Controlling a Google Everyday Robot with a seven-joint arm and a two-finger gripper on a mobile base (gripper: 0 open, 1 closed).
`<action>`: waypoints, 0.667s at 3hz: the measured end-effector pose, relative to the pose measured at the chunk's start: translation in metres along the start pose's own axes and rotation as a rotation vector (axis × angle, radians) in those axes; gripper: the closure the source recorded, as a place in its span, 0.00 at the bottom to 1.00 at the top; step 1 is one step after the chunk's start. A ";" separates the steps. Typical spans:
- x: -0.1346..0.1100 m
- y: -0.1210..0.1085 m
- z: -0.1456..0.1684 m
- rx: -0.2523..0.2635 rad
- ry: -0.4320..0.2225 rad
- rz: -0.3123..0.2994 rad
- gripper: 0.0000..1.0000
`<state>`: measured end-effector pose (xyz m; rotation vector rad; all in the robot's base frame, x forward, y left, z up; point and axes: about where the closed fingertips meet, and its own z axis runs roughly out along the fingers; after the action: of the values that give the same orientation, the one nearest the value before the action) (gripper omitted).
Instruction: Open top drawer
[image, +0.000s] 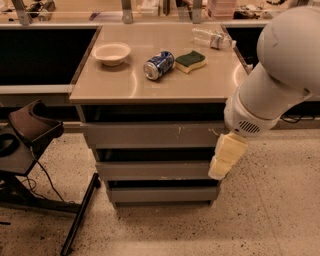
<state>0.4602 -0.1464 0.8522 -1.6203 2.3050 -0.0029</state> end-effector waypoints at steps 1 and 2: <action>-0.010 -0.019 0.031 0.131 0.009 0.029 0.00; -0.023 -0.065 0.044 0.330 0.045 0.055 0.00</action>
Offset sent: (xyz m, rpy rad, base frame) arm 0.1369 -0.0038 -0.0207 -0.3179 -0.4797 -0.1399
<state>0.5384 -0.1404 0.8289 -1.4025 2.2370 -0.3899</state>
